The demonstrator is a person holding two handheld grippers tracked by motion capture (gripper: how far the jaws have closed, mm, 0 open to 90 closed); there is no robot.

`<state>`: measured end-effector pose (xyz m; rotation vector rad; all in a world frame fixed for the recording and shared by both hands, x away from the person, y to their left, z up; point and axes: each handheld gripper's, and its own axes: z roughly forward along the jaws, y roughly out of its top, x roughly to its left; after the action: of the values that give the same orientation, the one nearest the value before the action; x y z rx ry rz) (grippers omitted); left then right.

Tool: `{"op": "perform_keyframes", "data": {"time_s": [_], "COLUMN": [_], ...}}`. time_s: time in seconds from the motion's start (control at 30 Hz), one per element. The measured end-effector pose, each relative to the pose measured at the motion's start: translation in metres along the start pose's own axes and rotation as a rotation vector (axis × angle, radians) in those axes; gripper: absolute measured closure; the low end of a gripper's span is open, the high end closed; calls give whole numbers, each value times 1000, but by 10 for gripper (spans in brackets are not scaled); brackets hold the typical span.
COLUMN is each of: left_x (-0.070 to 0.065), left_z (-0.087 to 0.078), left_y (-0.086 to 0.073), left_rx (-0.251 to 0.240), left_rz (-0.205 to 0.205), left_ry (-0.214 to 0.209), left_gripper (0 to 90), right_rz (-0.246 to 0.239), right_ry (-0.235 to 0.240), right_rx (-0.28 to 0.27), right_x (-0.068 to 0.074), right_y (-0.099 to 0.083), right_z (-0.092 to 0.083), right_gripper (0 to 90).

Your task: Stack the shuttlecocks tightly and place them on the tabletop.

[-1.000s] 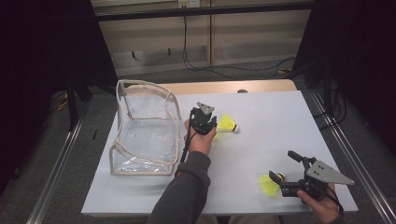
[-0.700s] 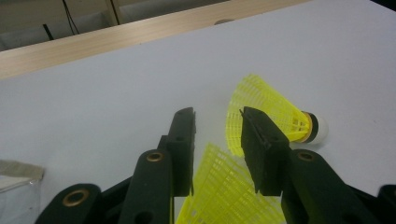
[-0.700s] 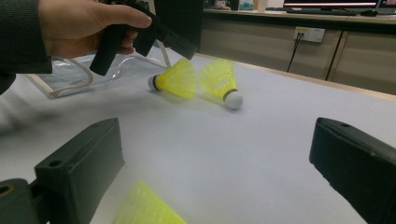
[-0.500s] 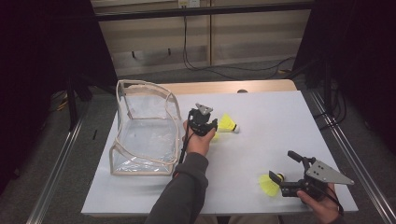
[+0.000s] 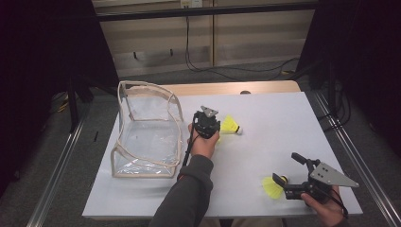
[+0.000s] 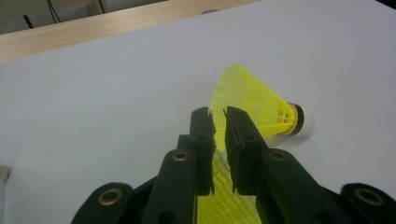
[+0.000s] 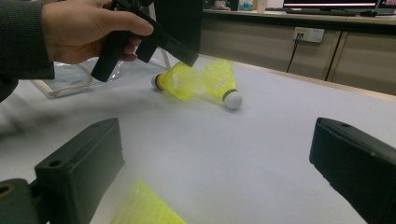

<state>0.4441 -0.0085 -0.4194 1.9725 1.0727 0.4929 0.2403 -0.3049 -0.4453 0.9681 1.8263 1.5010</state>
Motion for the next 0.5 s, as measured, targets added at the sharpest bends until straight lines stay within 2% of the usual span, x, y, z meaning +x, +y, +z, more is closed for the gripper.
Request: {"op": "perform_keyframes", "data": {"time_s": [0.5], "left_x": [0], "left_z": [-2], "left_y": [2], "left_rx": [-17], "left_rz": [-2], "left_ry": [-3], "left_gripper": [731], "right_rz": [-3], "right_ry": [-2], "right_rx": [1], "right_x": [0], "right_y": [0], "right_z": [0], "right_gripper": [20]}}
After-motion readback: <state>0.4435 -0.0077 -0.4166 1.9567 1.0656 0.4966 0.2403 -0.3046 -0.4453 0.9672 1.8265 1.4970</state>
